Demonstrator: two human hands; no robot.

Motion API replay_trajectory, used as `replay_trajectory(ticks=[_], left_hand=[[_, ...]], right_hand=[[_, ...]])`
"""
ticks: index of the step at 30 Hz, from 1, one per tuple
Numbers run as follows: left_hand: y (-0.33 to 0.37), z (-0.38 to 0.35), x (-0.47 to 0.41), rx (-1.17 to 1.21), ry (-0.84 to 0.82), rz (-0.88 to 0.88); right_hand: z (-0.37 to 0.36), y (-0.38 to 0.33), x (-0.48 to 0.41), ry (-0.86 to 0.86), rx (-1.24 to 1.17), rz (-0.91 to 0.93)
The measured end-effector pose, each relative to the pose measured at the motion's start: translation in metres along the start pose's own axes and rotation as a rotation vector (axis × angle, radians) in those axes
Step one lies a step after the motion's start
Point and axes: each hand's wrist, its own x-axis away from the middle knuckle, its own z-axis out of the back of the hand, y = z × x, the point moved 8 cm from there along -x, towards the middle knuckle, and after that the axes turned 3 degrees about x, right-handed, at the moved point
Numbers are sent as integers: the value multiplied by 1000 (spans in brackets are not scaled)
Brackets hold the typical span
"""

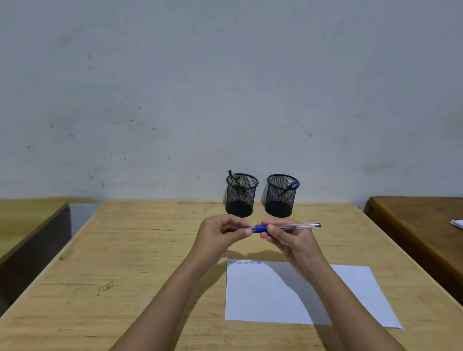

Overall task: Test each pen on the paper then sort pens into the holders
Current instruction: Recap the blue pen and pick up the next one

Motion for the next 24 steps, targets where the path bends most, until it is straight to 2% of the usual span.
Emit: replay_trajectory(ticks=[4,8,10,13,16,18,21,24], left_hand=[[5,-4,-8,-16,-8,-20],[6,10,-28,-21,20,7],[7,13,-39,-63,17,20],[17,4,-61,-120,5,-20],[37,-20,-88,-116,0,-86],[50,-43,-107,-77,-25,-133],[56,-70,-130,-22,-27,-168],[25,-75,-147,-203,14,-27]], right_hand=[[6,-18,-4,-2,145,69],[45,-46,-10,164,255,187],[60,-51,-12,193,375,196],[70,-46,-21,161,671,149],[76,-44,-33,91,835,120],[82,-45,-43,95,841,137],[100,-50,-59,216,696,193],[129,-56,-75,341,467,226]])
